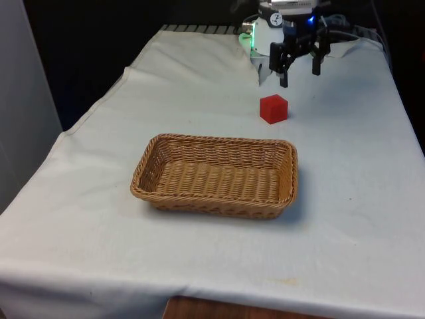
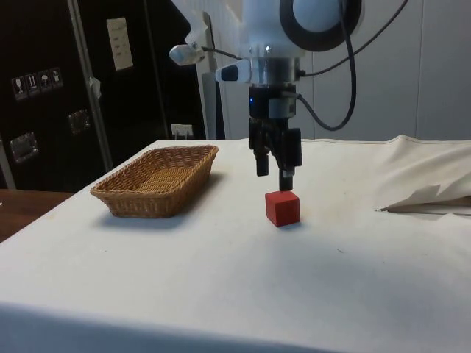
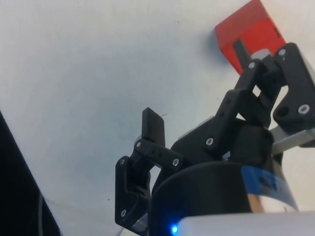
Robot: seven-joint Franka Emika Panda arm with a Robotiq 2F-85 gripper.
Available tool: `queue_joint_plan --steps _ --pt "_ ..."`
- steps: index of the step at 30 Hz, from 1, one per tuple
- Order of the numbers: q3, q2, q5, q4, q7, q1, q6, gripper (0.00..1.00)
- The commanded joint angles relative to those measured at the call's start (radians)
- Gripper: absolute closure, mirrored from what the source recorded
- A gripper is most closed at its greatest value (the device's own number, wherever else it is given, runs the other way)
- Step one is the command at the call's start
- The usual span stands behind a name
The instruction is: Pick up the cube and place it into the basket.
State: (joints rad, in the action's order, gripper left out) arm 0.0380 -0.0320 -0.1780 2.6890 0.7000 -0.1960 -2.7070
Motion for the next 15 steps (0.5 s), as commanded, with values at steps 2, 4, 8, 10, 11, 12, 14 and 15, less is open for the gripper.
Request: queue_joint_plan --steps 2,4,8,10,11,12,14,15 --pt "0.004 0.015 0.025 0.003 -0.013 0.007 -0.027 0.0" --pt "0.01 0.029 0.016 0.002 -0.005 0.008 -0.036 0.0" --pt "0.021 0.044 0.005 -0.001 0.002 0.01 -0.042 0.0" --pt "0.029 0.05 0.002 -0.002 0.002 0.011 -0.044 0.0" --pt "0.032 0.053 0.001 -0.002 0.002 0.011 -0.045 0.0" --pt "0.036 0.056 0.0 -0.002 0.003 0.011 -0.045 0.0" --pt "0.043 0.061 -0.001 -0.003 0.003 0.012 -0.047 0.0" --pt "0.046 0.064 -0.002 -0.004 0.003 0.012 -0.048 0.0"
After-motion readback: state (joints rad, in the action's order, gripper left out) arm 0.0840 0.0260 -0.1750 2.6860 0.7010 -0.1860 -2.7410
